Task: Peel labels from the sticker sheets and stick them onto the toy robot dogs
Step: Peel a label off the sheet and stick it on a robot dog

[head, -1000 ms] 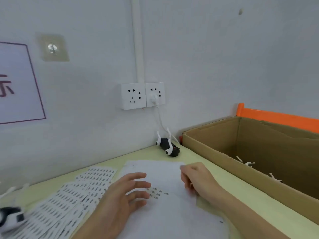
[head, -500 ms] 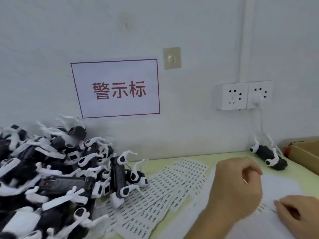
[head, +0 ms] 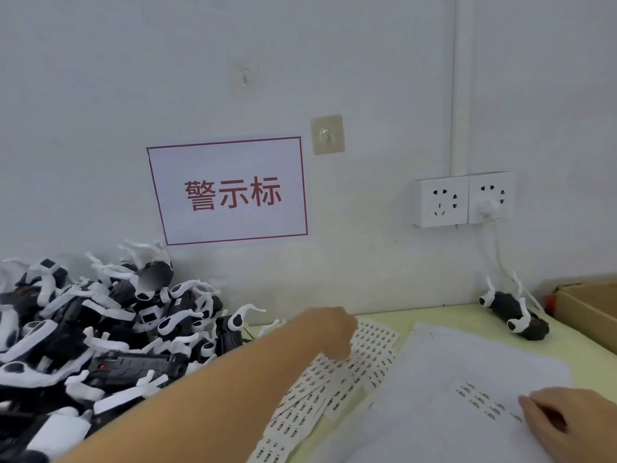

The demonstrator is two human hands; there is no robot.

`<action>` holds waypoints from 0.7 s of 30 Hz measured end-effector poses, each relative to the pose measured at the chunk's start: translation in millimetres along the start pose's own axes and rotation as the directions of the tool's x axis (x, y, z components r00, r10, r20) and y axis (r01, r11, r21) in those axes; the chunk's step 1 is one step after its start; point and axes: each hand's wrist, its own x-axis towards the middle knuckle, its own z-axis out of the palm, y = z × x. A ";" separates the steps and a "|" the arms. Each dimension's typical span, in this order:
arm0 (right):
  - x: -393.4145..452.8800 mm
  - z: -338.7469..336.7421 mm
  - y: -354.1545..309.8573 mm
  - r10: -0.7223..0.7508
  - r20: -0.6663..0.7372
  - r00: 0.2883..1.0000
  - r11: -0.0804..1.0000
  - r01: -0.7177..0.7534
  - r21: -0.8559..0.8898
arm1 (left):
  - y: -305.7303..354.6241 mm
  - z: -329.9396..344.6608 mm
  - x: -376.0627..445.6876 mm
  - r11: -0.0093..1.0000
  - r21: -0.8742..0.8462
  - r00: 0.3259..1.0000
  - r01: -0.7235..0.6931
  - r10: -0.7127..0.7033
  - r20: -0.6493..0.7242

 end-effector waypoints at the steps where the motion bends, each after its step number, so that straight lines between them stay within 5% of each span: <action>1: 1.0 0.4 0.1 0.001 -0.001 1.000 1.000 -0.001 0.021 | -11.8 1.9 -1.5 0.997 0.073 0.997 0.020 -0.025 0.071; 6: 2.0 1.2 -0.9 -0.002 -0.009 1.000 0.999 0.002 0.034 | -49.1 20.6 -12.0 0.878 0.474 0.931 0.067 -0.226 0.287; 11: -5.1 -3.7 -3.9 0.024 -0.005 1.000 0.999 -0.024 0.039 | -51.9 35.8 -3.8 0.815 0.572 0.956 0.097 -0.237 0.175; 17: -10.8 -11.4 -10.7 0.031 0.006 1.000 0.999 -0.031 0.009 | -70.0 30.5 -2.0 0.721 0.693 0.992 -0.020 -0.075 0.106; 21: -12.6 -16.1 -14.1 0.039 0.044 0.998 0.999 -0.039 -0.011 | -76.6 -3.2 -9.3 0.786 0.615 0.998 0.056 -0.031 -0.052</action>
